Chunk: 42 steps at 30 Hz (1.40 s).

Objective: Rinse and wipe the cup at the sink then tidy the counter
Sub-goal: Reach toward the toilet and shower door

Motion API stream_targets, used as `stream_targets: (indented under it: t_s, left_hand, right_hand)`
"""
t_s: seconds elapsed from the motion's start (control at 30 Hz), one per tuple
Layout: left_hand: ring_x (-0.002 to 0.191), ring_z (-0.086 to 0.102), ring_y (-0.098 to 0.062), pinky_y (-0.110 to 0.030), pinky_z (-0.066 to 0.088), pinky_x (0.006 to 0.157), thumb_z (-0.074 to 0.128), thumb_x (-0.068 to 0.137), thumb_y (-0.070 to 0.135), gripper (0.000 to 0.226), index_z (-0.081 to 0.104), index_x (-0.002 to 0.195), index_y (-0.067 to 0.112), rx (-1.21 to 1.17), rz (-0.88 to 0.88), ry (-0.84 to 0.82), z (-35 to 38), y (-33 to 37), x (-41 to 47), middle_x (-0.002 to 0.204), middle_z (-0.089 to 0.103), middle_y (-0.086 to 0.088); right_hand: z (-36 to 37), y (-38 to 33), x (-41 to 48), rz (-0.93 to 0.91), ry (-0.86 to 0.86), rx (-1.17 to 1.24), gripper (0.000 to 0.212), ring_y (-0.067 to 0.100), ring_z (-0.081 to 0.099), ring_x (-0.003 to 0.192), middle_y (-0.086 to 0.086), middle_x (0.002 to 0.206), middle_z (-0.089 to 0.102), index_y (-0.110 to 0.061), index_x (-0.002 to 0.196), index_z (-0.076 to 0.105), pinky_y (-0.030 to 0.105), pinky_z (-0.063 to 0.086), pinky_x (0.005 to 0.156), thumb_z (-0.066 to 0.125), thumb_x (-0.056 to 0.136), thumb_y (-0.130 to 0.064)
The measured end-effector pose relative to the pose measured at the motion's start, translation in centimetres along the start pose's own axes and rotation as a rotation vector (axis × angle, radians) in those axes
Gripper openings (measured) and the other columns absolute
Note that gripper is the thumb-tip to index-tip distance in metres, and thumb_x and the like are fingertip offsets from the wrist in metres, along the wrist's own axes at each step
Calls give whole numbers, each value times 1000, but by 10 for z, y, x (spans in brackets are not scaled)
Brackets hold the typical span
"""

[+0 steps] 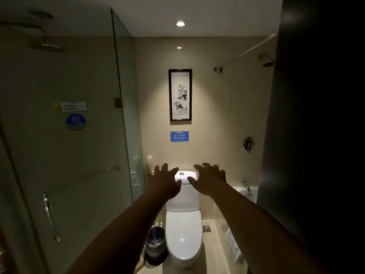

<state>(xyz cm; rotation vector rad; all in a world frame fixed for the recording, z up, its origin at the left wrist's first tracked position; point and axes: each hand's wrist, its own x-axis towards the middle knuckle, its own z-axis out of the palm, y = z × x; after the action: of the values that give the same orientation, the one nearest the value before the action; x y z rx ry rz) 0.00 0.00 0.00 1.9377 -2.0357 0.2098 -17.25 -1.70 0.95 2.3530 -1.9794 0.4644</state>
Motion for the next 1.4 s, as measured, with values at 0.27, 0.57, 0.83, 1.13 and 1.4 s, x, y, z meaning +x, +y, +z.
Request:
stream_targets:
  t_s: [0.27,0.57,0.83,1.13,1.4]
  left_hand:
    - [145,22,-34,-57,24,113,45,94,57,59,31,149,39,-7,26,-61,58,-35,101,160,24,-4]
    - [141,28,-31,-53,28,110,44,95,57,57,33,148,38,-36,32,-127,99,-48,210,157,29,-4]
    - [138,34,-29,-52,30,111,48,92,57,56,39,144,38,-35,24,-119,156,-54,313,154,34,-3]
    - [134,39,-26,-47,35,105,48,88,55,54,44,138,35,112,-147,-68,162,-143,420,150,39,-2]
    - [136,37,-28,-46,33,109,47,92,54,54,42,142,34,197,-449,-37,154,-277,430,153,37,-6]
  right_hand:
    - [50,8,82,97,-32,-37,64,35,38,135,5,152,42,-32,148,36,52,30,109,41,93,-65]
    - [69,40,192,173,-13,-22,64,36,38,137,5,154,41,-32,148,36,51,31,109,41,93,-65]
    - [112,56,320,110,-29,-9,64,35,38,136,6,154,40,-32,148,37,51,32,107,43,93,-62]
    - [165,16,514,-139,-55,28,64,31,45,131,2,149,47,-33,147,39,49,37,106,42,91,-64]
    - [220,-106,594,-441,-92,105,57,31,50,123,3,138,54,-34,138,48,44,42,100,41,90,-63]
